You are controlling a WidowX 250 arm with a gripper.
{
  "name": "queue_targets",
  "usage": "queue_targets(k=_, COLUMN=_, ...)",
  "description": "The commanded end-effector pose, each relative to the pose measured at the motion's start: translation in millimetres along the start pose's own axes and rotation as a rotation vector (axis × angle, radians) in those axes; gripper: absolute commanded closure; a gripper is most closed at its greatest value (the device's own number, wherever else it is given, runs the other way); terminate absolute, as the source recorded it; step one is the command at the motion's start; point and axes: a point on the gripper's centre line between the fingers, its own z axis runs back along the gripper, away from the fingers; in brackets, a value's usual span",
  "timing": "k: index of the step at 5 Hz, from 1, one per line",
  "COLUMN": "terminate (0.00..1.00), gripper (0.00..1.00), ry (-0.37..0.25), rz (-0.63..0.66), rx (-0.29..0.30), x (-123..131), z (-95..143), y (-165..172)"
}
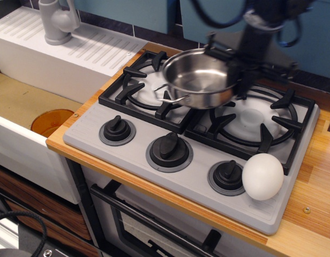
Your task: Put pot or pan on stove and put egg in pot or pan
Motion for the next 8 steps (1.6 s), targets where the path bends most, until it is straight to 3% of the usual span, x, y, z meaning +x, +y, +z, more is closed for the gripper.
queue_targets(k=1, terminate=0.00, gripper=1.00, ry=-0.089, rz=0.055, rx=-0.007, x=13.8, z=38.5, y=-32.9)
queue_targets(k=5, terminate=0.00, gripper=1.00, ry=-0.153, rz=0.076, rx=-0.001, x=18.4, z=13.2, y=-70.3)
queue_targets(k=6, terminate=0.00, gripper=0.00, ry=-0.147, rz=0.061, rx=0.001, x=19.5, z=13.8, y=-69.1)
queue_targets(k=8, terminate=0.00, gripper=0.00, ry=-0.120, rz=0.034, rx=-0.002, x=13.8, z=27.8, y=-60.2)
